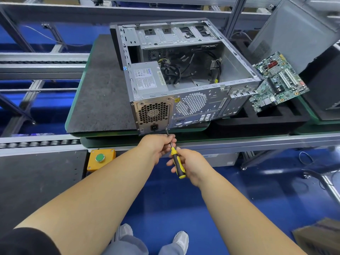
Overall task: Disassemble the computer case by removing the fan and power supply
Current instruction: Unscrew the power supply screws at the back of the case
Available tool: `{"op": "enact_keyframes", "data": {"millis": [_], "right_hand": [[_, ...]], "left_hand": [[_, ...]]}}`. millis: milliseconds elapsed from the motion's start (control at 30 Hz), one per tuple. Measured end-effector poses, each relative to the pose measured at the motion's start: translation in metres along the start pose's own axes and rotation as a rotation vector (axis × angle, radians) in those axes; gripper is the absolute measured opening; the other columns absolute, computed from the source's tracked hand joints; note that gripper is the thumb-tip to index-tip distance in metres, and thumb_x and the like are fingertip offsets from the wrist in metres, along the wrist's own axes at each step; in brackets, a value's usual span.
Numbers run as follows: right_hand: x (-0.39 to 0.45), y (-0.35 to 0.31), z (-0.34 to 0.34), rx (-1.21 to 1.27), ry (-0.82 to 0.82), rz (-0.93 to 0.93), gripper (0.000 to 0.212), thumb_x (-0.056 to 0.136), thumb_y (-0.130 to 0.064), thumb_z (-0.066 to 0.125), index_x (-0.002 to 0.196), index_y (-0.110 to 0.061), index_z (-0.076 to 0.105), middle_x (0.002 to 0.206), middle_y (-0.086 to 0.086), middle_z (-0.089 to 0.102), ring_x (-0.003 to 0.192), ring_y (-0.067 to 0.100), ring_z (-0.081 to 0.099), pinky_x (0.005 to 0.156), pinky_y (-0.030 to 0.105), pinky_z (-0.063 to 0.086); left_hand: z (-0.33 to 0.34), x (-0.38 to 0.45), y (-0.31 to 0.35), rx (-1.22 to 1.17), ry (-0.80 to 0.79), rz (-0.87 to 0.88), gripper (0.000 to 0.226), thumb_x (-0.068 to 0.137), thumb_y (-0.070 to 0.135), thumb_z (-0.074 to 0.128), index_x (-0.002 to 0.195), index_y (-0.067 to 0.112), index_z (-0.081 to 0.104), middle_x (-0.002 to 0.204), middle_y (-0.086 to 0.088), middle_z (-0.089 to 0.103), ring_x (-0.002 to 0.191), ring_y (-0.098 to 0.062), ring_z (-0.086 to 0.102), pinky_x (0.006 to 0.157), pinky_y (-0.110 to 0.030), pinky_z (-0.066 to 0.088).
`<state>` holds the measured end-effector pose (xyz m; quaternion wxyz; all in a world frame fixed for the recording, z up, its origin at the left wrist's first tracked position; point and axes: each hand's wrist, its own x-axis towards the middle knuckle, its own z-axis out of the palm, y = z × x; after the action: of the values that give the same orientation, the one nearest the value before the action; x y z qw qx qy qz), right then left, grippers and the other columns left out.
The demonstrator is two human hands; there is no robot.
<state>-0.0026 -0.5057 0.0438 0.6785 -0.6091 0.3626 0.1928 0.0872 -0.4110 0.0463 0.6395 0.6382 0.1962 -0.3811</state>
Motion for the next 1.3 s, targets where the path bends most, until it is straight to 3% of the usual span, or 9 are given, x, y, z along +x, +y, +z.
{"op": "enact_keyframes", "data": {"millis": [267, 633, 833, 967, 1033, 1167, 1300], "right_hand": [[0.002, 0.001, 0.000, 0.134, 0.062, 0.011, 0.031, 0.101, -0.035, 0.054, 0.099, -0.008, 0.069, 0.068, 0.001, 0.073, 0.061, 0.014, 0.065, 0.061, 0.026, 0.056], [0.001, 0.007, 0.011, 0.298, 0.116, 0.071, 0.031, 0.098, -0.037, 0.057, 0.092, -0.010, 0.070, 0.060, 0.000, 0.066, 0.047, 0.011, 0.054, 0.052, 0.025, 0.048], [0.001, 0.003, 0.015, 0.129, 0.169, -0.006, 0.026, 0.101, -0.037, 0.051, 0.094, -0.015, 0.062, 0.078, 0.004, 0.062, 0.068, 0.016, 0.052, 0.070, 0.033, 0.045], [0.002, 0.003, 0.017, 0.114, 0.178, -0.012, 0.024, 0.100, -0.038, 0.052, 0.095, -0.016, 0.061, 0.080, 0.004, 0.064, 0.074, 0.018, 0.054, 0.083, 0.039, 0.048], [0.003, 0.006, 0.017, 0.083, 0.188, -0.031, 0.024, 0.099, -0.039, 0.053, 0.095, -0.017, 0.060, 0.080, 0.003, 0.065, 0.073, 0.016, 0.054, 0.079, 0.037, 0.048], [0.003, 0.009, 0.016, -0.034, 0.264, -0.144, 0.027, 0.093, -0.038, 0.065, 0.097, -0.012, 0.056, 0.080, 0.004, 0.061, 0.064, 0.015, 0.048, 0.054, 0.028, 0.040], [0.000, 0.007, 0.016, -0.100, 0.293, -0.168, 0.025, 0.091, -0.040, 0.067, 0.093, -0.019, 0.054, 0.080, 0.002, 0.060, 0.065, 0.013, 0.050, 0.050, 0.026, 0.041]], "left_hand": [[0.000, -0.003, -0.005, -0.059, 0.022, 0.039, 0.015, 0.095, 0.010, 0.059, 0.084, 0.013, 0.069, 0.077, 0.001, 0.071, 0.067, -0.008, 0.063, 0.052, -0.012, 0.049], [0.002, -0.002, -0.005, -0.026, 0.036, 0.067, 0.020, 0.098, 0.009, 0.055, 0.085, 0.013, 0.069, 0.073, 0.003, 0.071, 0.064, -0.006, 0.059, 0.051, -0.012, 0.049], [0.001, 0.000, -0.005, -0.015, 0.026, 0.051, 0.020, 0.099, 0.010, 0.054, 0.085, 0.014, 0.068, 0.074, 0.003, 0.071, 0.063, -0.005, 0.059, 0.052, -0.013, 0.049], [0.000, 0.000, -0.005, -0.015, 0.018, 0.046, 0.020, 0.099, 0.010, 0.054, 0.086, 0.014, 0.069, 0.072, 0.003, 0.071, 0.066, -0.006, 0.058, 0.053, -0.014, 0.050], [0.001, -0.001, -0.005, -0.014, 0.010, 0.050, 0.020, 0.099, 0.010, 0.053, 0.086, 0.014, 0.068, 0.076, 0.002, 0.071, 0.068, -0.006, 0.059, 0.055, -0.014, 0.049], [0.003, -0.004, -0.005, -0.029, -0.014, 0.072, 0.025, 0.102, 0.008, 0.046, 0.087, 0.014, 0.065, 0.081, 0.002, 0.069, 0.073, -0.006, 0.065, 0.059, -0.016, 0.051], [0.002, -0.006, -0.005, -0.033, -0.012, 0.080, 0.026, 0.103, 0.009, 0.045, 0.089, 0.014, 0.066, 0.084, 0.002, 0.069, 0.076, -0.006, 0.066, 0.055, -0.016, 0.050]]}}
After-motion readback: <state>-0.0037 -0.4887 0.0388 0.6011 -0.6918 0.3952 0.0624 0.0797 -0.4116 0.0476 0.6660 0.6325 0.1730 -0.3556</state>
